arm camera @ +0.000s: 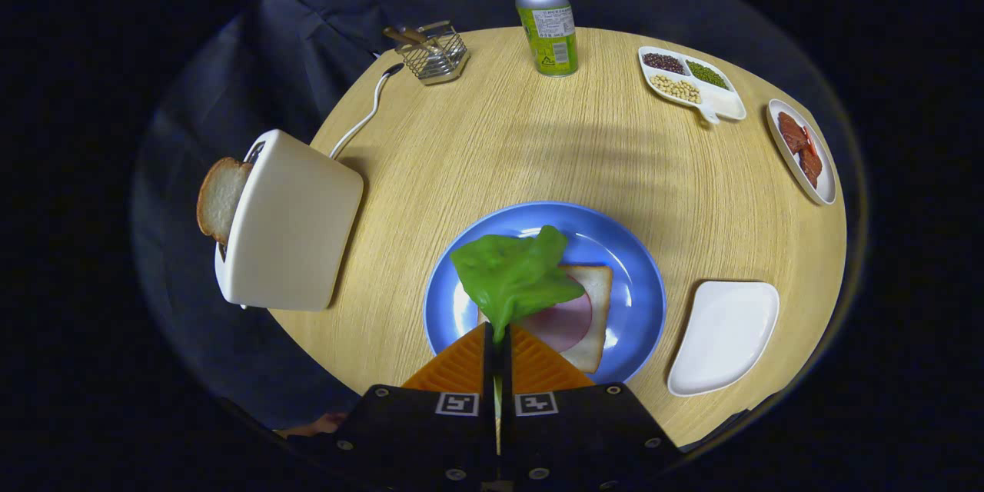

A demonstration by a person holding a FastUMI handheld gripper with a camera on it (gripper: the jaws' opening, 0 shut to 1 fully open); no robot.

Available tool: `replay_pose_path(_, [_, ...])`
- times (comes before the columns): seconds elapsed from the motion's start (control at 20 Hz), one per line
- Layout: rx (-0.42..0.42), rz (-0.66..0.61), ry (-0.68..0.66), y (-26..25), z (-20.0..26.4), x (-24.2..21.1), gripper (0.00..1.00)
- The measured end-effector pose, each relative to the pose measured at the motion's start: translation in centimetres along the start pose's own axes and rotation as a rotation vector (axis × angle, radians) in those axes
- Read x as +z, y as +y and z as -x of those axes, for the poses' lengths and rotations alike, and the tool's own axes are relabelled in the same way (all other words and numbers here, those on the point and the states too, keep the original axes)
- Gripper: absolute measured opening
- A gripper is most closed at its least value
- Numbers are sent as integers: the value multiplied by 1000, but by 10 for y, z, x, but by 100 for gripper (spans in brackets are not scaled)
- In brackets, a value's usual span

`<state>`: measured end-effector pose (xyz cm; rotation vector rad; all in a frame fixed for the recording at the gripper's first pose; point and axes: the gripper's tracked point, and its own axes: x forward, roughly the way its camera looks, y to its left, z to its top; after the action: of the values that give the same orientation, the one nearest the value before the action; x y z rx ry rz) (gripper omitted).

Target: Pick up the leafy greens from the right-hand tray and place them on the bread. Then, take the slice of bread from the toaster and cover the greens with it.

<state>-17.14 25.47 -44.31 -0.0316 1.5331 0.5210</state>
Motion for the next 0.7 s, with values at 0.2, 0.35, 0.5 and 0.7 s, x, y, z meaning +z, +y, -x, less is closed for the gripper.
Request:
replay_pose_path(0.2, [-92,41,-3,-22,-4,-2,5])
replay_pose_path(0.35, [-132,52,3,-34,-5,-4,11])
replay_pose_path(0.5, [-122,77,-10,-29,-5,-3,18])
replay_pose_path(0.7, [-133,86,-24,-31,-2,-1,41])
